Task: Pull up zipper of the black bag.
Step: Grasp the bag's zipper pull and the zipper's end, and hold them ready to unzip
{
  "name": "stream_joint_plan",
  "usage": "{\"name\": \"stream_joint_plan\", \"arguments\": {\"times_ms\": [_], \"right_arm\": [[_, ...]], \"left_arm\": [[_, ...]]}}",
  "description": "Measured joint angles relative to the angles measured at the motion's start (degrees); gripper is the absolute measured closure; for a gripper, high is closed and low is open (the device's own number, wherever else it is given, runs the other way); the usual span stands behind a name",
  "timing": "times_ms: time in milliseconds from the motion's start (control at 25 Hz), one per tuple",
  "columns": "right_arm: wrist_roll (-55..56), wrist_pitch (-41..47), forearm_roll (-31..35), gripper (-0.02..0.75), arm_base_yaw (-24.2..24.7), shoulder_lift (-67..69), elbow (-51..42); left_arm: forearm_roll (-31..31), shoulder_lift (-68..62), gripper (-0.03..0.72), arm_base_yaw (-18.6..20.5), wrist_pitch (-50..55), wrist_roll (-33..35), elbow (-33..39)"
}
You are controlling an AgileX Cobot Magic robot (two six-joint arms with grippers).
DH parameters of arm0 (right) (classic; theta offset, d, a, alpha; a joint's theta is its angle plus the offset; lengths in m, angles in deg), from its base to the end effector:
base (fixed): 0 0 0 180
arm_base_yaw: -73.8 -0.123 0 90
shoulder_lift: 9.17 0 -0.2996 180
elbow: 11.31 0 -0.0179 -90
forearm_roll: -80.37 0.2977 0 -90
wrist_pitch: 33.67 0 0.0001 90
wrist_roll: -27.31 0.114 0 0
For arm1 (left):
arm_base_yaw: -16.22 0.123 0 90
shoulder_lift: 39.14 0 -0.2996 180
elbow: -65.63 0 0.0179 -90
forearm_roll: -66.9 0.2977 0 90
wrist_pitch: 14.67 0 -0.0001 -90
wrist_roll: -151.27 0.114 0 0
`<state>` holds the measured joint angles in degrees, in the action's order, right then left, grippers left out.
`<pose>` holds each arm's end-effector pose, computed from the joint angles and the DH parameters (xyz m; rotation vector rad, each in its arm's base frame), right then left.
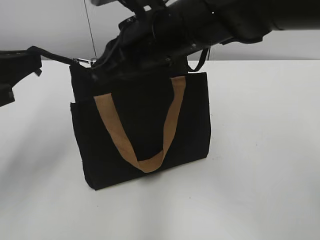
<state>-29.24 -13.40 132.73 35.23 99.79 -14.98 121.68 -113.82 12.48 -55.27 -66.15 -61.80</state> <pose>0.3467 0.3165 0.2449 -0.9916 1.9969 0.6210 0.2590 -0.0776 0.2276 0.6005 1.6443 -0.4170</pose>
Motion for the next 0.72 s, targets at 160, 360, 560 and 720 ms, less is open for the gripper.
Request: {"name": "stream_joint_plan", "arguments": {"times_ms": [160,360,560,720], "right_arm": [[1.44,3.41,0.15,0.739,2.43,-0.06,0.00],[2.36,6.74,-0.40,0.739,4.11,-0.06,0.00],[5.57,8.21,-3.50,0.739,5.58,-0.33,0.00],[9.42,8.59,-9.13,0.739,7.19,-1.34,0.00]], "left_arm": [[0.18,0.38,0.671,0.00,-0.16,0.00,0.00],[-0.82,2.90,0.671,-0.05,-0.09,0.00,0.14],[-1.33,5.43,0.671,-0.27,0.74,0.05,0.45],[-2.14,6.02,0.671,-0.33,1.37,0.05,0.46]]}}
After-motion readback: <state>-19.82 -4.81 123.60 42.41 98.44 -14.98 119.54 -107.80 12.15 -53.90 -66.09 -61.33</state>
